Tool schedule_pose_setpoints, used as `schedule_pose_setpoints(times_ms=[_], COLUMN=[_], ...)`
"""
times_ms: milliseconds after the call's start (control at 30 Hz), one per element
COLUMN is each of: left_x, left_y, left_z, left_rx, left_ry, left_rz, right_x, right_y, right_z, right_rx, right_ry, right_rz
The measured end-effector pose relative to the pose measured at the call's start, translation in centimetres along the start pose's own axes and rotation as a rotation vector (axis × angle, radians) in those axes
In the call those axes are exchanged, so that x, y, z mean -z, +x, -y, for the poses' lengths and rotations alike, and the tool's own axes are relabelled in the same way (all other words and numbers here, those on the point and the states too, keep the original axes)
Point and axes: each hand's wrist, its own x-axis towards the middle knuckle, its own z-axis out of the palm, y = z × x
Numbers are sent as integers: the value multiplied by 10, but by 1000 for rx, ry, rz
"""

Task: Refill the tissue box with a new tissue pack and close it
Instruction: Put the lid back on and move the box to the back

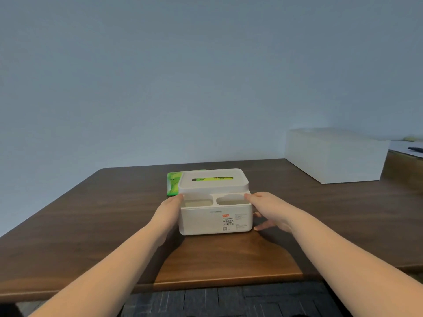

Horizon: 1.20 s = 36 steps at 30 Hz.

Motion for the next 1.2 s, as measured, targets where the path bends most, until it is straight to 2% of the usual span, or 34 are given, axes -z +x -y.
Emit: schedule_pose_setpoints(times_ms=[267,433,567,733,1000,1200], left_x=[-6,-30,-66,-120,-195,-240], left_y=[4,18,37,68,141,195], left_z=[8,-5,-12,-17,-30,-37], left_rx=[67,-8,-51,-73,-87,-90], left_ry=[-220,-176,-162,-171,-151,-223], left_rz=[32,14,48,171,275,285], right_x=[-11,7,41,89,155,189], right_y=[3,15,34,68,138,191], right_z=[-12,-7,-7,-12,-10,0], right_rx=[-43,-67,-89,-111,-155,-134], right_ry=[249,304,252,167,85,52], right_rz=[-51,-161,-253,-339,-402,-449])
